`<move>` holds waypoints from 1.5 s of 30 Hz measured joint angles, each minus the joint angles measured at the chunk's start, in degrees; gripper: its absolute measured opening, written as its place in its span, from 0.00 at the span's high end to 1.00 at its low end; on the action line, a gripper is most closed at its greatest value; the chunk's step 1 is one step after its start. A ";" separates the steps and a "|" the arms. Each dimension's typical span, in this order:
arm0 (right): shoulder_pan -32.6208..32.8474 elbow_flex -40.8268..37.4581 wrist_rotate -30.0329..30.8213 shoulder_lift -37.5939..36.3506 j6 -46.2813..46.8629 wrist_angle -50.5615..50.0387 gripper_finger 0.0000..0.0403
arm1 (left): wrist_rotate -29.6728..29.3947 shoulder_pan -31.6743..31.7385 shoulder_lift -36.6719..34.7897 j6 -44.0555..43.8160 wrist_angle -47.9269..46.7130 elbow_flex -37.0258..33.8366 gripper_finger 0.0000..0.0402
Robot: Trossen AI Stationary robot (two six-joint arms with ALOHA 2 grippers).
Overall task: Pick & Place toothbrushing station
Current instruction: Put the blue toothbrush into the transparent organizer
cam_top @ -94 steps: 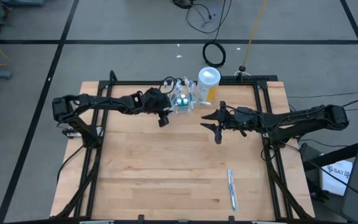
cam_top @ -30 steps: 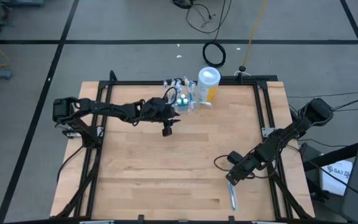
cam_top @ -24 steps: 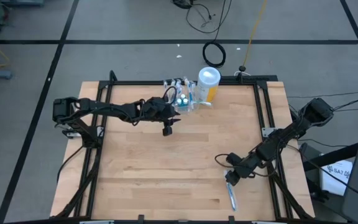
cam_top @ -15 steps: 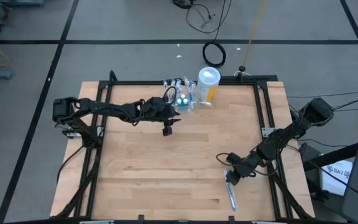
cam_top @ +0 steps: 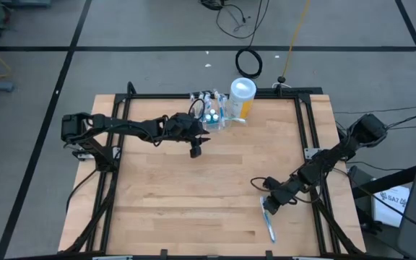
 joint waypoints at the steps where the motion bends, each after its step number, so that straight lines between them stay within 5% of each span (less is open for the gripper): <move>1: -0.40 -0.04 0.09 0.05 -0.06 0.75 0.98 | -0.02 -0.16 0.00 -0.92 -0.10 0.00 0.70; 7: -3.97 -0.10 3.14 0.07 -7.88 10.39 0.99 | 0.00 -2.09 0.00 -1.46 2.68 0.00 0.70; 18: -17.58 0.01 14.40 -0.02 -43.29 28.29 1.00 | -0.20 -3.67 -4.56 -4.28 6.68 0.08 0.70; 26: -28.69 0.76 20.11 -0.04 -63.00 38.31 1.00 | -0.03 -3.72 -10.99 -5.68 -0.62 0.09 0.70; 34: -27.96 12.29 39.13 0.07 -90.41 37.17 1.00 | -0.11 -3.74 -11.34 -5.22 -1.45 0.11 0.70; 38: -29.46 16.74 49.09 1.78 -96.69 38.55 1.00 | -0.17 -3.72 -11.32 -5.01 -1.57 0.11 0.70; 45: -36.48 22.16 50.07 9.92 -101.60 40.76 1.00 | -2.53 -3.72 -11.32 -4.91 -1.45 0.11 0.70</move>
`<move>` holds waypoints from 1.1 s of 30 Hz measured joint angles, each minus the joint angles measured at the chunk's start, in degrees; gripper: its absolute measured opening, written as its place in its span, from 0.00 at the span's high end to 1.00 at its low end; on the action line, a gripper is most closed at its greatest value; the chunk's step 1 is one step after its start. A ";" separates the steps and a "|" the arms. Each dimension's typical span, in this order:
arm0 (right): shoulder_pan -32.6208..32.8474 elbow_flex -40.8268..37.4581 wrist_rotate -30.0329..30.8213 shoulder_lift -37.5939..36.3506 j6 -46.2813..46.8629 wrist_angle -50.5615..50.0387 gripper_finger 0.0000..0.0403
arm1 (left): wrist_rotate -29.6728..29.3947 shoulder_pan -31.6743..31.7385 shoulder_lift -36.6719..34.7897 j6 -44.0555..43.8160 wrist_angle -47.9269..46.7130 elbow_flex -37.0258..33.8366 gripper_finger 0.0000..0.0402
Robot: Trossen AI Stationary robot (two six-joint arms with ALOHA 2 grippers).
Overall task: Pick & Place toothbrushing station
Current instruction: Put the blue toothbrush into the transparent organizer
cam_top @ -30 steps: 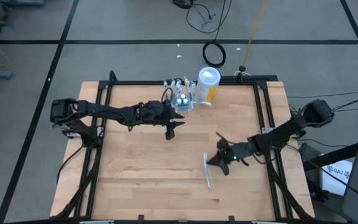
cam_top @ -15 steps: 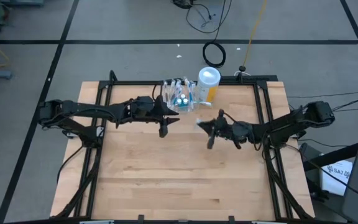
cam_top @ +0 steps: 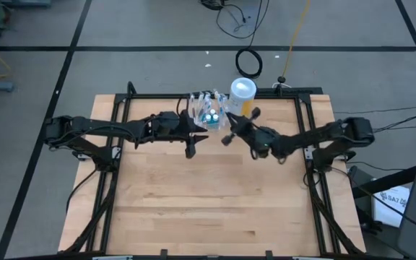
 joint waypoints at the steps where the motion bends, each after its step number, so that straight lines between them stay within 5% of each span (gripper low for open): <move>1: -1.04 0.82 -0.07 1.40 -0.98 0.08 1.00 | -0.12 0.04 0.00 0.00 0.01 0.00 0.70; 8: -6.04 2.99 5.86 8.36 -4.15 0.13 1.00 | -0.53 -0.02 0.00 -0.03 -1.72 0.00 0.70; 16: -7.67 3.01 5.31 9.12 0.93 -6.90 1.00 | -0.55 -0.02 0.00 0.17 -4.08 0.00 0.70; 20: -7.70 3.03 -1.01 8.98 -1.07 -8.01 1.00 | -0.55 -0.13 0.00 0.00 -4.13 0.00 0.70; 29: -8.32 3.03 -0.72 9.07 -2.40 -19.64 1.00 | -0.57 -0.13 0.00 -0.04 -4.00 0.00 0.70; 33: -8.56 3.03 -5.65 9.00 -2.45 -19.64 1.00 | -0.57 -0.13 0.02 -0.20 -3.98 0.00 0.70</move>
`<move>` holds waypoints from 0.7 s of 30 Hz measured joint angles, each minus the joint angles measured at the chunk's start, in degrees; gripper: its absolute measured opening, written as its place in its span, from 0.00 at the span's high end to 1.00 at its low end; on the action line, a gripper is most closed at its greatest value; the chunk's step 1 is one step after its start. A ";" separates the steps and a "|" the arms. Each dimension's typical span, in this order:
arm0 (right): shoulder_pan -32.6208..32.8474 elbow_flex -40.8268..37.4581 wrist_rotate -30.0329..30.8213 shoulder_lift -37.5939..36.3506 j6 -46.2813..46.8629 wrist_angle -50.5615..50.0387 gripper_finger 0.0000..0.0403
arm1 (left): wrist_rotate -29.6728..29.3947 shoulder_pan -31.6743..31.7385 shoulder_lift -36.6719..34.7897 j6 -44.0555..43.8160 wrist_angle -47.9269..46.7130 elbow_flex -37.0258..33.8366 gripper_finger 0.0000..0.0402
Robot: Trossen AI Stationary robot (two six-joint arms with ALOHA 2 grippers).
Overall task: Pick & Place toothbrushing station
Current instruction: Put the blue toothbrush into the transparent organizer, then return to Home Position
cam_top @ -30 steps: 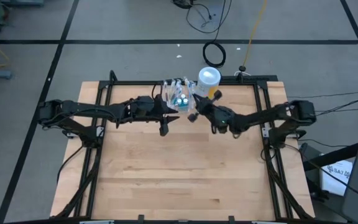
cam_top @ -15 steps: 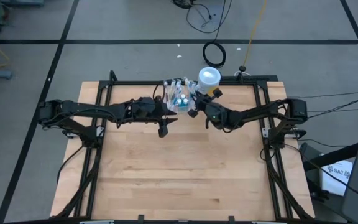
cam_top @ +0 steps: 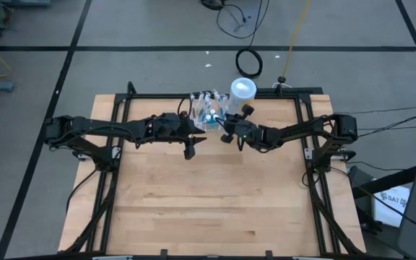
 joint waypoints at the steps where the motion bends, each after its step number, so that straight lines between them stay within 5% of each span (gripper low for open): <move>1: -0.01 0.00 -0.88 0.00 0.07 0.64 1.00 | 0.00 0.00 0.00 0.00 0.00 0.00 0.70; 10: 0.12 -0.04 -0.80 0.02 1.44 -0.20 0.87 | -0.41 0.00 0.02 2.41 -1.86 0.02 0.70; 21: 4.40 -0.11 1.94 -8.65 2.16 -15.14 0.65 | -15.24 -1.65 -2.00 0.74 -12.71 0.09 0.70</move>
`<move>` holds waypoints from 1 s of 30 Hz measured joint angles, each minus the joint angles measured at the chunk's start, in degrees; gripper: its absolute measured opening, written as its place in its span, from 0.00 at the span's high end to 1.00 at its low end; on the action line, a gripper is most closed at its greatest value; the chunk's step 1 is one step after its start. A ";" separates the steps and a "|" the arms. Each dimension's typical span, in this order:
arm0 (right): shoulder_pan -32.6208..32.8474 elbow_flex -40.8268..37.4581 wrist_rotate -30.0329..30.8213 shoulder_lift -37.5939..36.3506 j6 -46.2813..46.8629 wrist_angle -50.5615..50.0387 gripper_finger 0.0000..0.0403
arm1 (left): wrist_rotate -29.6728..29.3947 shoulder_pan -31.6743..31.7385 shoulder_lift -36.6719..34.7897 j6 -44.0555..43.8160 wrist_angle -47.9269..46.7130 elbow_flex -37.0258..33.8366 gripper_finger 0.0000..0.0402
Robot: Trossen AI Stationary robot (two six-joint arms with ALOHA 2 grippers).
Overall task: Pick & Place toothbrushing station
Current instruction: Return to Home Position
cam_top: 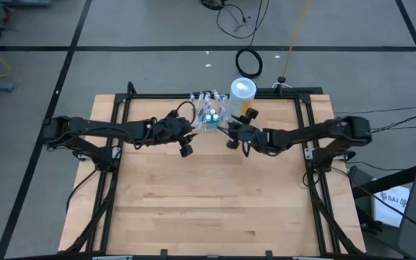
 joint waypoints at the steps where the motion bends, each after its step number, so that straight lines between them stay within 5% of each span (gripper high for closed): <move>1: 0.97 0.00 -0.04 -1.79 0.04 -2.16 0.64 | -0.77 -0.48 -0.88 -0.17 -1.89 -0.05 0.70; 6: 6.83 0.01 -0.51 -11.35 1.82 -14.66 0.62 | -3.06 -4.09 -7.37 -0.42 -8.34 -0.08 0.70; 15: 14.69 -4.70 -15.30 -32.07 9.63 -26.25 0.69 | -7.72 -7.61 -25.92 1.62 -12.12 -5.08 0.70; 26: 15.26 -22.70 -34.21 -57.14 4.17 -19.69 0.97 | 4.63 -7.77 -47.51 7.30 4.64 -24.01 0.70; 30: 15.24 -27.29 -36.99 -64.48 4.16 -18.62 0.99 | 9.62 -7.77 -52.93 12.23 11.40 -31.25 0.70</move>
